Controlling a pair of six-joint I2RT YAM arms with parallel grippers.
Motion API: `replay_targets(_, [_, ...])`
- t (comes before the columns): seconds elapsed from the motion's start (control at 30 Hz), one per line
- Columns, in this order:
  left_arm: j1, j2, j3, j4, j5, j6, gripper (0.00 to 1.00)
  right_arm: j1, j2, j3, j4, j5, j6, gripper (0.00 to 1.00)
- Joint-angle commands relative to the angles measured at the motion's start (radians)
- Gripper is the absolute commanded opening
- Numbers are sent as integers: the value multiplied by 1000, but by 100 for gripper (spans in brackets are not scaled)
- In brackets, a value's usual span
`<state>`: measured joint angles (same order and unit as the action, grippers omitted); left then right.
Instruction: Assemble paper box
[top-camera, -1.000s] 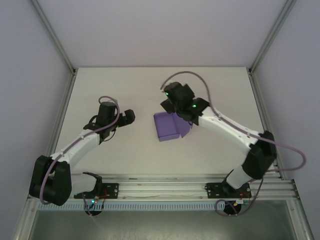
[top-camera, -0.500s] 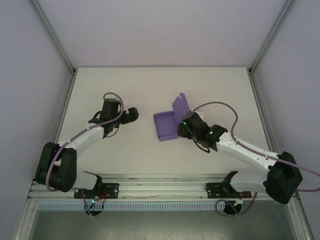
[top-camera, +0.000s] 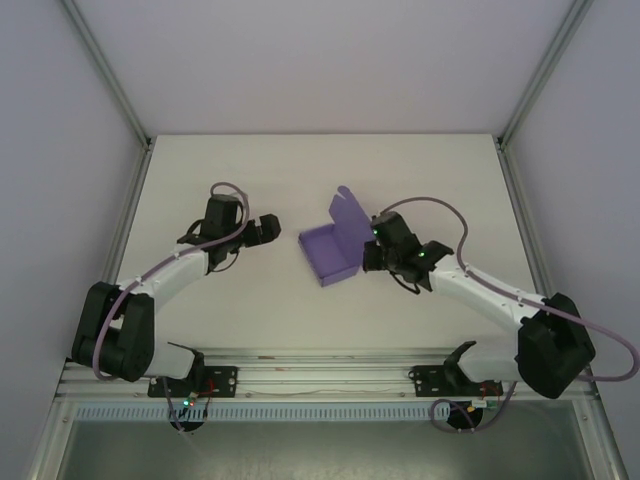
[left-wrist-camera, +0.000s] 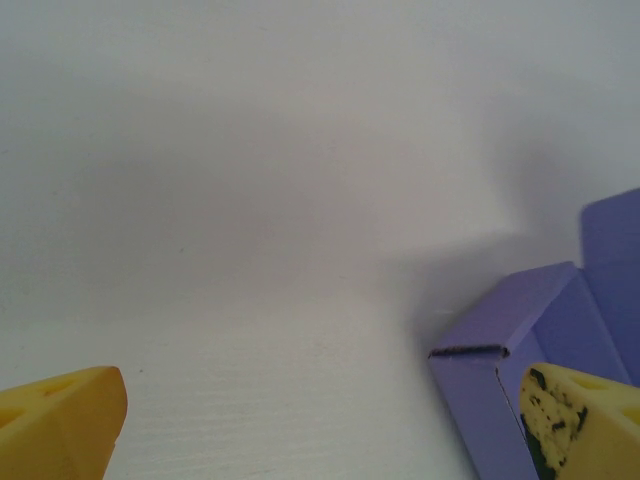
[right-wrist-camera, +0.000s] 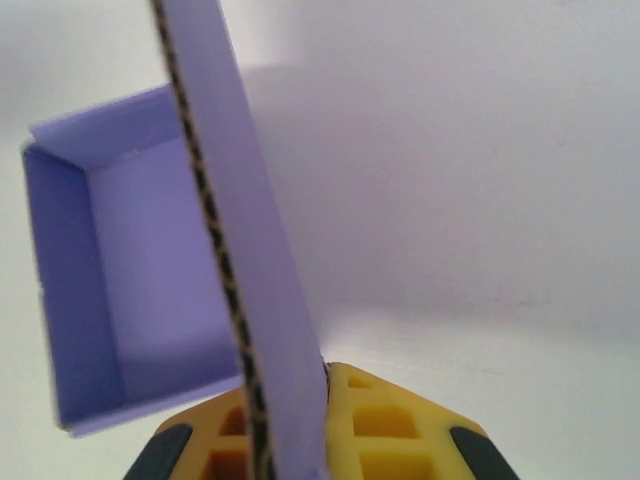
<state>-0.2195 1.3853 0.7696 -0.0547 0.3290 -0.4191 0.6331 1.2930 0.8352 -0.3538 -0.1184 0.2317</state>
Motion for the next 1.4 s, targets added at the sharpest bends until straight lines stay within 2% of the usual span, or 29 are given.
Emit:
replay_targets(0.0, [10, -2, 60, 27, 91, 101, 100, -39, 59, 75, -64, -169, -370, 0])
replay_targets(0.13, [11, 20, 98, 1, 210, 233, 100, -99, 170, 243, -222, -241, -719, 0])
replay_targets(0.27, [9, 45, 126, -38, 357, 385, 100, -106, 251, 352, -321, -283, -1048, 0])
replay_targets(0.37, [9, 80, 150, -42, 338, 437, 99, -115, 293, 416, -340, -322, -1185, 0])
replay_targets(0.43, [8, 114, 193, -93, 311, 483, 92, -121, 322, 460, -366, -348, -1242, 0])
replay_targets(0.5, [7, 133, 220, -132, 307, 557, 89, -128, 351, 500, -406, -366, -1291, 0])
replay_targets(0.67, [5, 150, 275, -190, 319, 717, 88, -158, 403, 554, -423, -423, -1315, 0])
replay_targets(0.8, [6, 205, 344, -252, 305, 769, 84, -170, 400, 546, -377, -453, -1309, 0])
replay_targets(0.9, [3, 266, 405, -279, 340, 789, 79, -186, 397, 550, -376, -494, -1318, 0])
replay_targets(1.0, [2, 334, 491, -354, 392, 809, 69, -204, 406, 562, -380, -515, -1315, 0])
replay_targets(1.07, [0, 356, 522, -382, 410, 825, 56, -211, 417, 571, -378, -506, -1305, 0])
replay_targets(1.2, [-2, 358, 516, -382, 396, 817, 41, -214, 434, 577, -373, -481, -1286, 0])
replay_targets(1.27, [-10, 352, 510, -378, 387, 818, 38, -213, 435, 573, -370, -478, -1292, 0])
replay_targets(1.37, [-22, 348, 503, -351, 385, 806, 18, -214, 437, 570, -341, -464, -1270, 0])
